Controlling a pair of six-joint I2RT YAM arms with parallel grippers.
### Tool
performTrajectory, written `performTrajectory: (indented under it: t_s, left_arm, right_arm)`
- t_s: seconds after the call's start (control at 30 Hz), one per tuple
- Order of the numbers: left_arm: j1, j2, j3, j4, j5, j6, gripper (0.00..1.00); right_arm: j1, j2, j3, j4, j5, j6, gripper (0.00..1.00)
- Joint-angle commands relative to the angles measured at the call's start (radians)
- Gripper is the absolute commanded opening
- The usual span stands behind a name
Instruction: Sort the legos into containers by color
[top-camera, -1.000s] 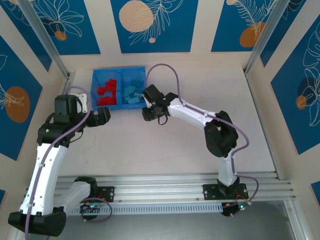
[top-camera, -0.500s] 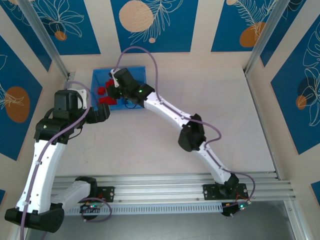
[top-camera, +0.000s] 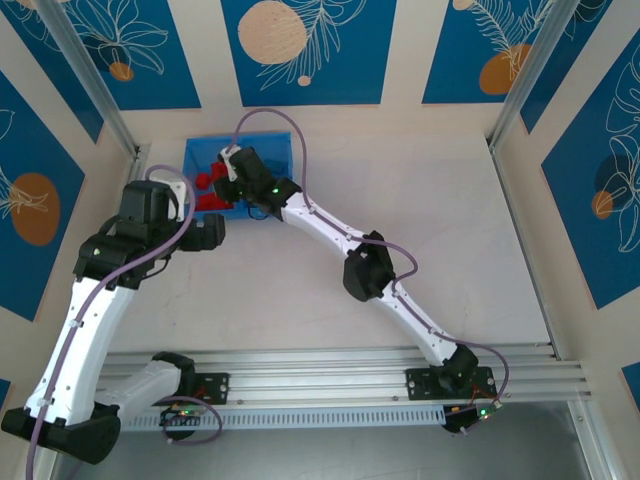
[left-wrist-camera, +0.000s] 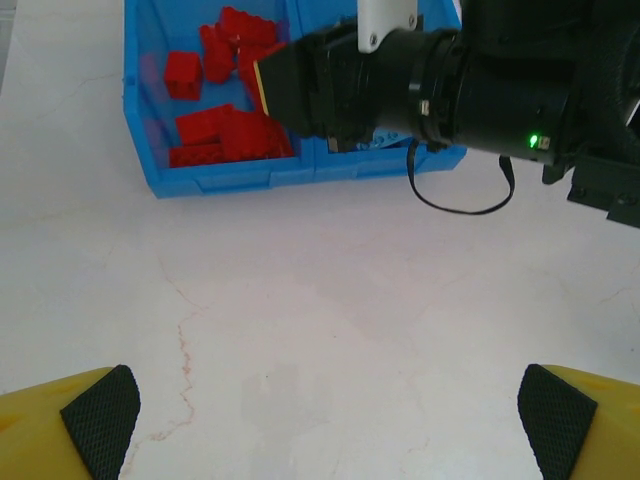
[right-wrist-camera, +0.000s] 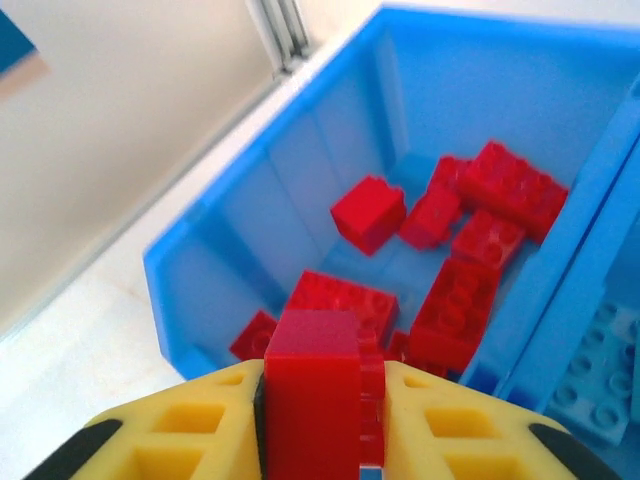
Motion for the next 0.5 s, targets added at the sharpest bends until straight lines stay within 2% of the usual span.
performTrajectory:
  t_s: [0.0,0.1,0.17,0.33,0.47]
  left_arm:
    - [-0.021,0.017,-0.001,-0.008,-0.029,0.028,1.0]
    - [-0.044,0.037,0.003,-0.005,-0.05,0.039,1.0]
    - [-0.057,0.05,0.004,-0.003,-0.062,0.043,1.0]
    - [-0.058,0.063,0.003,-0.004,-0.073,0.021,1.0]
    - [-0.057,0.069,-0.01,-0.001,-0.11,0.002,1.0]
  right_arm:
    - [-0.023,0.006,0.047,0.113,0.033,0.021,0.42]
    - [-0.039,0.01,0.079,0.13,0.026,0.071,0.66]
    - [-0.048,-0.005,0.085,0.12,0.019,0.083,0.74]
    - [-0.053,-0.115,0.041,0.043,-0.013,0.069,0.77]
    - [-0.059,-0.299,-0.117,-0.038,-0.008,0.057,0.79]
